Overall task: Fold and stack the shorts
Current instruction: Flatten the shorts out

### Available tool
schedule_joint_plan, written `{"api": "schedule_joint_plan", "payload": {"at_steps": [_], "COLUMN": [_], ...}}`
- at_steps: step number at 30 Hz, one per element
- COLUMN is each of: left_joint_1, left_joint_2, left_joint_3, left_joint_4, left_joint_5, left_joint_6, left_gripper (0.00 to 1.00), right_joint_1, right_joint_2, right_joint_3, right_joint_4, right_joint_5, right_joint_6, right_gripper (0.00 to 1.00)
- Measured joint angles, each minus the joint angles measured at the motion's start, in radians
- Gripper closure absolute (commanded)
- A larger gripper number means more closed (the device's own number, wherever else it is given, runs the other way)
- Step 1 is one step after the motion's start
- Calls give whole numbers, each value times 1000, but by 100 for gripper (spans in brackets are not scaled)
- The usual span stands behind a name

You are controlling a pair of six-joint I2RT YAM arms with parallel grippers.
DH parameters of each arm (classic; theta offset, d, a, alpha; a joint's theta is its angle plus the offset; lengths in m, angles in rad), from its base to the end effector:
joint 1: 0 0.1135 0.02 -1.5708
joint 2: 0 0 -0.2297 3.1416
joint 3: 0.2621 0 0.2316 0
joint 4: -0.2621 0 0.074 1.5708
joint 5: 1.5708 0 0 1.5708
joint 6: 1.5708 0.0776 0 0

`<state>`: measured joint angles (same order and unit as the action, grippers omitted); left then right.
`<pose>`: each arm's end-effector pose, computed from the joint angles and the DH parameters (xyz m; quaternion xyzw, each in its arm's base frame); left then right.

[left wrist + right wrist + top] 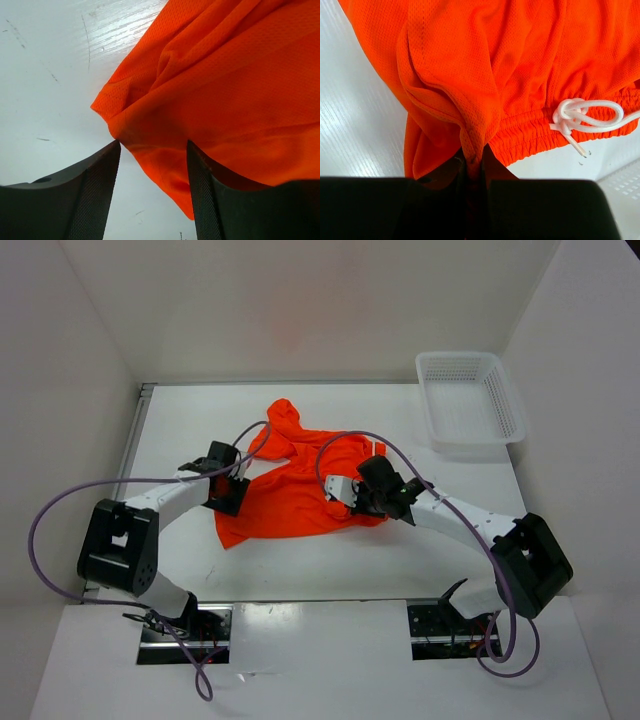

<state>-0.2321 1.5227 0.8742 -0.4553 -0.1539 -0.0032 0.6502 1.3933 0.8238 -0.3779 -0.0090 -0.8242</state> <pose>0.2862 -0.0554 0.1211 0.0931 0.9657 0.0472 0.2379 0.2294 0.1753 0.1464 -0.6408 0.7037 -0.0224 0.3059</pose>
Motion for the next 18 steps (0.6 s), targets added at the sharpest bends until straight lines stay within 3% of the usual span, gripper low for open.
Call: {"api": "schedule_joint_plan", "payload": {"at_steps": [11, 15, 18], "left_joint_1": [8, 8, 10], "left_joint_2": [68, 73, 74], "left_joint_3": [3, 6, 15], "left_joint_4": [29, 28, 15], "left_joint_5": [2, 3, 0], "left_joint_6": [0, 0, 0], "left_gripper": [80, 82, 78], "right_joint_1": [0, 0, 0], "right_joint_2": [0, 0, 0], "right_joint_3": [0, 0, 0], "right_joint_4": [4, 5, 5], "right_joint_5": [-14, -15, -14], "right_joint_6": [20, 20, 20], "right_gripper": [100, 100, 100]}}
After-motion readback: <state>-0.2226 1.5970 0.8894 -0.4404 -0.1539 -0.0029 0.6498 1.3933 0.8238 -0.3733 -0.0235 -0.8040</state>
